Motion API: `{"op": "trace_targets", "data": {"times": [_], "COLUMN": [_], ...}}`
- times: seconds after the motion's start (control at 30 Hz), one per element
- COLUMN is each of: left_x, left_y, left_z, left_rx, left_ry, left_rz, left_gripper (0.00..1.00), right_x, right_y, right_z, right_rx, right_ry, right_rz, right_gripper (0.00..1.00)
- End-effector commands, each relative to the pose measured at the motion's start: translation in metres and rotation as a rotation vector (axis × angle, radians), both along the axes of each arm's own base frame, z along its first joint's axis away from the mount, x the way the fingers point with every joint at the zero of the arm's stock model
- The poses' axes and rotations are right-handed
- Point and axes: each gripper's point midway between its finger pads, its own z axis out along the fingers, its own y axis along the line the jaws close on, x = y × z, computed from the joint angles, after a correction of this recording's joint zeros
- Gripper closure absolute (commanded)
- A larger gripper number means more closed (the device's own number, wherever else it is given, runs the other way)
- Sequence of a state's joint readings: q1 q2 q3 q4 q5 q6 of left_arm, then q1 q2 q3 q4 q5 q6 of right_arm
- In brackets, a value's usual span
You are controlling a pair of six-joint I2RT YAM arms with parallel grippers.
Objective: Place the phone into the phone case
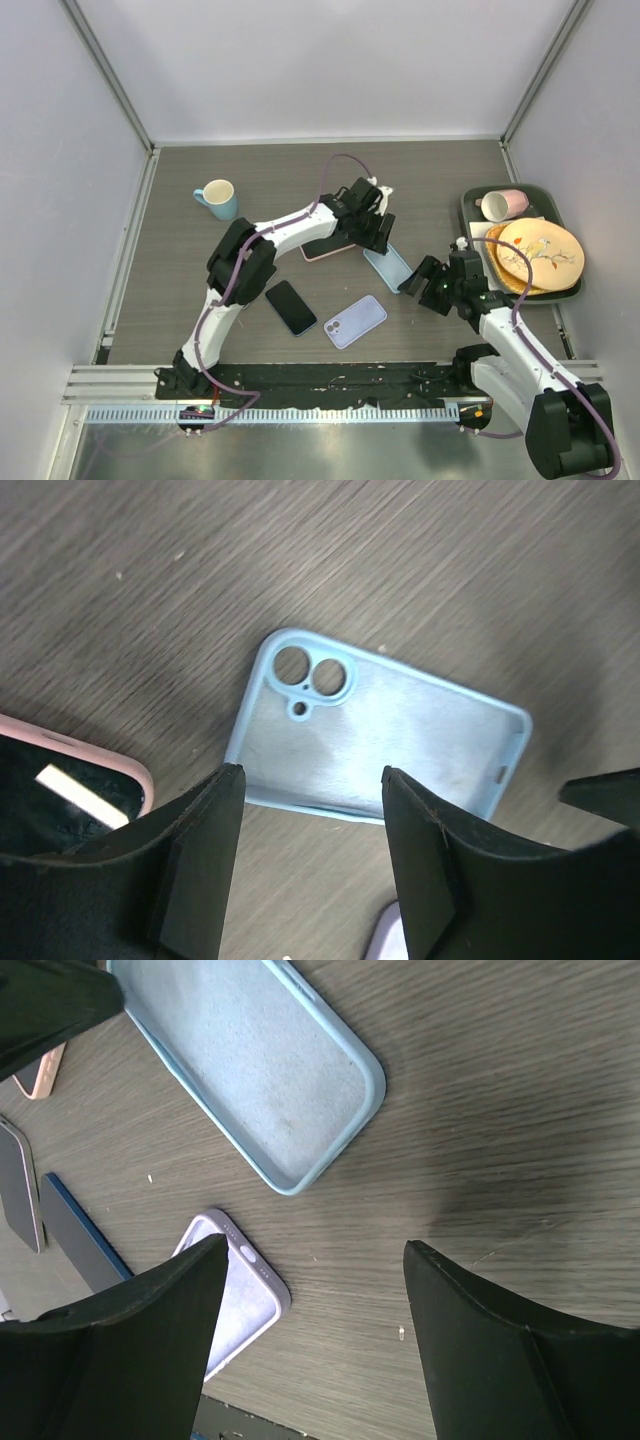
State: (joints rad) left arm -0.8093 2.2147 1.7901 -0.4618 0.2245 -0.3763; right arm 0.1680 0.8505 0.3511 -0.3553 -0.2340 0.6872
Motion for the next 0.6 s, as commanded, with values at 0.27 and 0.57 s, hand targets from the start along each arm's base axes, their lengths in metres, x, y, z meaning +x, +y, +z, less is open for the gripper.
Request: {"op": "trace_targets", "data": {"times": [0.27, 0.57], "left_x": [0.017, 0.024], "left_y": [0.019, 0.009], "left_z": [-0.026, -0.029], "left_rx": [0.126, 0.098], "left_ry": [-0.038, -0.046], "left_rz": [0.032, 0.029], "left_gripper": [0.46, 0.53], "right_x": [0.016, 0.033], "right_y": [0.015, 0.019], "right_z": [-0.003, -0.011], "right_rx": [0.084, 0.09], "right_ry": [-0.028, -0.026], "right_rz": [0.021, 0.021], "right_gripper": [0.25, 0.26]}}
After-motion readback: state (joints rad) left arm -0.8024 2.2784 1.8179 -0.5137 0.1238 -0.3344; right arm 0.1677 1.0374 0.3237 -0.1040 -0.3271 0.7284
